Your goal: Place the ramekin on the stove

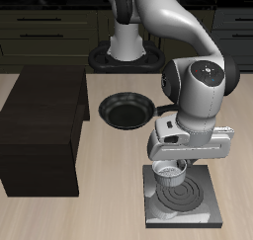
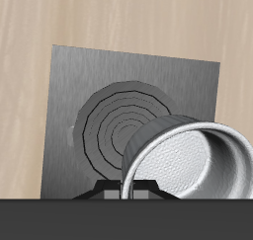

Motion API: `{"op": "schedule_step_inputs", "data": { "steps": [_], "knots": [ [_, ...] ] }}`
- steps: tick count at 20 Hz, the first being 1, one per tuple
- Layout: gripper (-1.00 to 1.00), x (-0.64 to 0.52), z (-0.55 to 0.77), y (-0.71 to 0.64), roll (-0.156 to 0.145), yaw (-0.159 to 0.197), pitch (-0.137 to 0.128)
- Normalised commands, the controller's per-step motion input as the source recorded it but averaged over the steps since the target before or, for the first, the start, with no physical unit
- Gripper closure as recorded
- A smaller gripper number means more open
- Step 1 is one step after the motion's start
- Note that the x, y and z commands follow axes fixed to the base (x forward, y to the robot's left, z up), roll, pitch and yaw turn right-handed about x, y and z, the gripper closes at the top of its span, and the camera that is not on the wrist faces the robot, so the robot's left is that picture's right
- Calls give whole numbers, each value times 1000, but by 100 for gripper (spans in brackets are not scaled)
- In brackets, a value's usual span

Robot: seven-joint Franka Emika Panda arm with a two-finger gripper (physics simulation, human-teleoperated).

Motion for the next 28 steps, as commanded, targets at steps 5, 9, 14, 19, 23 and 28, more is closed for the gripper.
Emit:
{"op": "schedule_step_inputs", "data": {
  "steps": [5, 9, 14, 19, 23, 28],
  "knots": [
    [100, -47, -170, 57, 14, -7, 27],
    [100, -79, -275, 54, 8, 1, 53],
    [100, -22, -153, -1, -8, 24, 30],
    [-100, -18, 10, 42, 14, 25, 2],
    [-100, -51, 59, -16, 14, 28, -13],
    [-100, -53, 157, -27, -11, 17, -36]
  ]
}}
